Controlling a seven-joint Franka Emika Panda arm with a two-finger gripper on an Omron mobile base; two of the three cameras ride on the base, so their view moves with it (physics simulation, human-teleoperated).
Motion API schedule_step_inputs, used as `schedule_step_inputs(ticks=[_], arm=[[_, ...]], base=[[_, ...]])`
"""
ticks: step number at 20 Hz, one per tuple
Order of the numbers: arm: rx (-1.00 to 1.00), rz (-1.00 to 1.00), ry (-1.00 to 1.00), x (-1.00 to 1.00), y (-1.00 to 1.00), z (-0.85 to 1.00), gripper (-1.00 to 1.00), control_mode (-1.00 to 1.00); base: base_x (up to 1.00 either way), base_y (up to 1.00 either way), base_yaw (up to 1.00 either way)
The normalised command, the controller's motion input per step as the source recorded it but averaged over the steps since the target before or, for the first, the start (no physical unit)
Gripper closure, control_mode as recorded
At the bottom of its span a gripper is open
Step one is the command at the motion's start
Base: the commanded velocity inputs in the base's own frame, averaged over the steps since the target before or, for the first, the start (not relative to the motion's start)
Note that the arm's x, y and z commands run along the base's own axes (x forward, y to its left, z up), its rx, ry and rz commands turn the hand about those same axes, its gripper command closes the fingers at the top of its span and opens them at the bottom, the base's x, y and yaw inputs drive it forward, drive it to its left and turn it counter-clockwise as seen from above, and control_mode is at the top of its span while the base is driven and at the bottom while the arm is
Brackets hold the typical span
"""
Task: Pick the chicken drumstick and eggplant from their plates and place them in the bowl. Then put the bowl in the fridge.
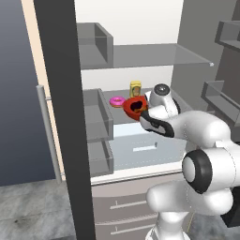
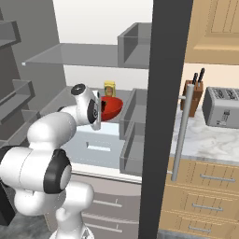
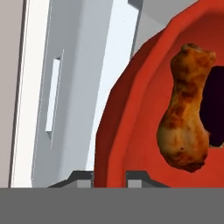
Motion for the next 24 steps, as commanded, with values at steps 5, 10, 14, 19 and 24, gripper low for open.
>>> schedule_step_inputs(ticks=[5, 10, 14, 19, 24], arm=[[0.07, 0.00, 0.00, 0.37, 0.01, -0.06, 1.00, -1.00], [0.02, 0.00, 0.00, 0.29, 0.01, -0.18, 1.00, -1.00], [0.00, 0.00, -0.08, 0.25, 0.03, -0.16, 1.00, -1.00], [0.01, 0.00, -0.12, 0.25, 0.02, -0.22, 1.00, -1.00], [0.02, 0.00, -0.05, 0.10, 0.00, -0.14, 1.00, -1.00]], base=[[0.00, 0.00, 0.00], [0.00, 0.00, 0.00], [0.00, 0.00, 0.00], [0.00, 0.00, 0.00], [0.00, 0.00, 0.00]])
